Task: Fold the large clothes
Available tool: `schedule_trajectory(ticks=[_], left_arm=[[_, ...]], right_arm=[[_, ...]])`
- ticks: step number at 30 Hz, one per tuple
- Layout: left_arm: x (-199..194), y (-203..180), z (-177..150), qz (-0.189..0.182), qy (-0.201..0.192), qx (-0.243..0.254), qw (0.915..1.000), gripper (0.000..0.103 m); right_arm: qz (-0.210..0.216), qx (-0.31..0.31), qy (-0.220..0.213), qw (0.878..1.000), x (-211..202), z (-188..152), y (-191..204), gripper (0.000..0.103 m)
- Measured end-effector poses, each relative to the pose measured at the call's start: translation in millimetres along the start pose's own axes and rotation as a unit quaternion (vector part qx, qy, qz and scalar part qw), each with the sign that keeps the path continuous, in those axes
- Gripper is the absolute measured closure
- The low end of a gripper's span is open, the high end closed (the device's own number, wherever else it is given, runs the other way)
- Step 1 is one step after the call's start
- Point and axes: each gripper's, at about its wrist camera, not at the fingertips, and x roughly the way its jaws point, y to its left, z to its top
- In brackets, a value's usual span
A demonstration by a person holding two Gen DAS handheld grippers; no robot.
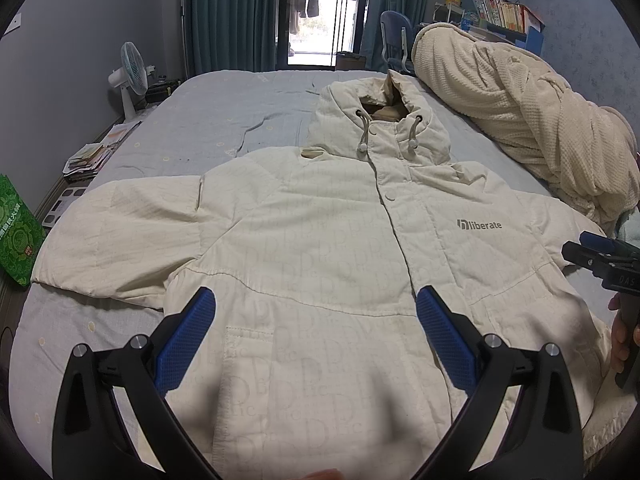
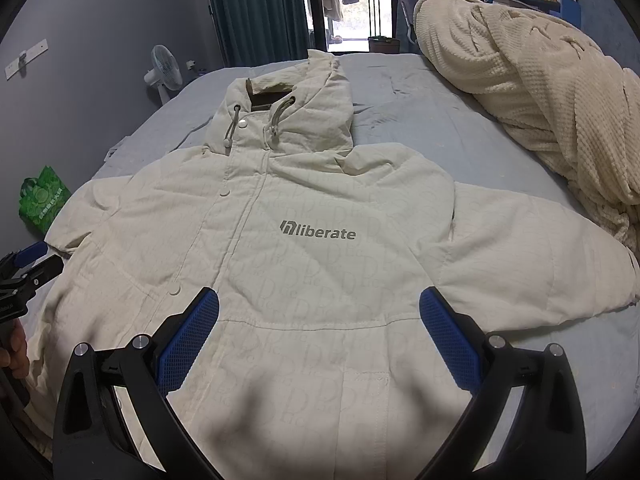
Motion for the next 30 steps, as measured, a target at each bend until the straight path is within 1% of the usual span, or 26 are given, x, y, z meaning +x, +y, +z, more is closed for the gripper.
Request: schedule_trajectory(ticks=[12, 21, 24, 28, 30], left_arm=[[1, 0, 1, 0.002, 0.000, 0.004, 1.0000, 0.008], [4, 10, 14, 0.022, -0.018, 0.013, 0.9995, 0.008], [4, 12, 19, 0.030, -0.023, 0.014, 0.9992, 0.008], [5, 19, 24, 0.023, -0.025, 0.004, 0.9994, 0.008], [4, 22, 27, 0.026, -0.034, -0.005, 0.9991, 0.008]], right_arm=[[-0.002, 0.004, 0.000, 1.000, 0, 2, -5, 0.006], [-0.028, 0.003, -0.006, 1.000, 0, 5, -14, 0.006], [-0.039, 0.007, -0.009, 0.999, 1, 8, -22, 0.006], [-0.046, 0.017, -0.014, 0.999, 3, 12, -37, 0.006], [-0.054, 0.022, -0.020, 0.998, 4, 15, -49, 0.006]])
